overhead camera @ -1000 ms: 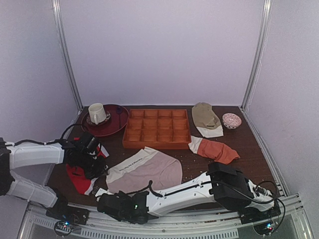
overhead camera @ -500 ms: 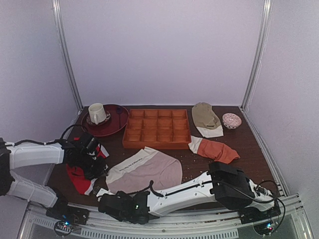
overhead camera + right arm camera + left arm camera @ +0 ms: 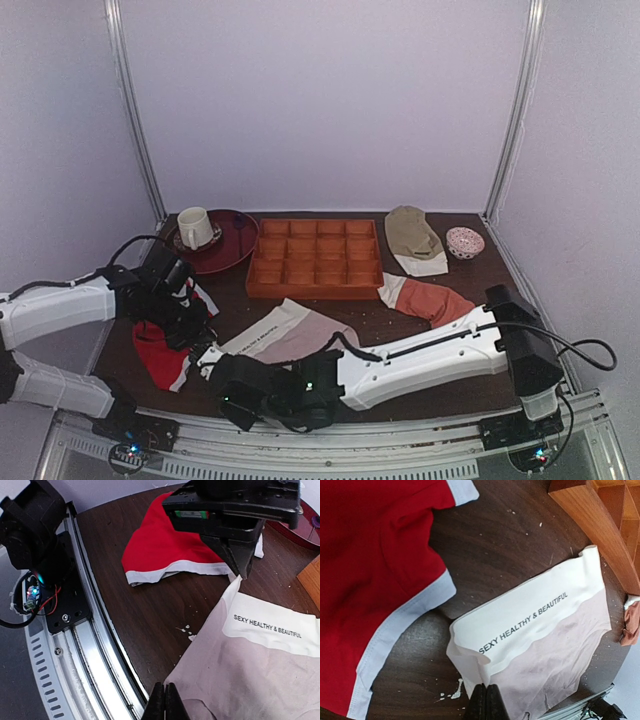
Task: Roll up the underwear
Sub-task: Fold the underwear at the center of the board.
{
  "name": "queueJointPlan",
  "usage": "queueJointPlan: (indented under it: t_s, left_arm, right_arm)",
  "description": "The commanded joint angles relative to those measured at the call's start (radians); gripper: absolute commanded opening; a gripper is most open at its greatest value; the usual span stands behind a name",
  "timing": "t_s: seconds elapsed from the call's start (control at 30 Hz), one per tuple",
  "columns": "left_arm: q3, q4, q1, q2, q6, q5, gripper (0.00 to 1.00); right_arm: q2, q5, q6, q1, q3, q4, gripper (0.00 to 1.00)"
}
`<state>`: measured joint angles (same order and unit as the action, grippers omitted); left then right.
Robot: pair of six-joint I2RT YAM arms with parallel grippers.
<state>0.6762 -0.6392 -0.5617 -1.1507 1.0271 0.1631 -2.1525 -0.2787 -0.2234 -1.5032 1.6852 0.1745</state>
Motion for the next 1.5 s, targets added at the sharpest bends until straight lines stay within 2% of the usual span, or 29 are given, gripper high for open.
queueJointPlan:
  t_s: [0.0,0.43,0.73,1.13,1.47]
  left_arm:
    - [0.081,-0.018,-0.018,-0.042,0.028,0.019,0.00]
    - [0.355,0.016,-0.123,-0.340,0.034,-0.029,0.00]
    - [0.545,0.017,-0.133,-0.541,0.003,-0.022,0.00]
    - [0.759,-0.028,-0.136,-0.750,-0.032,-0.029,0.00]
    - [0.811,-0.064,-0.133,-0.813,-0.068,-0.049,0.00]
  right_arm:
    - [0.090,0.027,-0.065,0.032,-0.104,-0.023,0.00]
    - [0.291,-0.002,-0.164,0.113,-0.399,-0.090,0.00]
    - [0.386,0.027,-0.196,0.211,-0.524,-0.105,0.00]
    - [0.390,0.080,-0.184,0.332,-0.565,-0.100,0.00]
    - [0.380,0.131,-0.154,0.395,-0.573,-0.089,0.00]
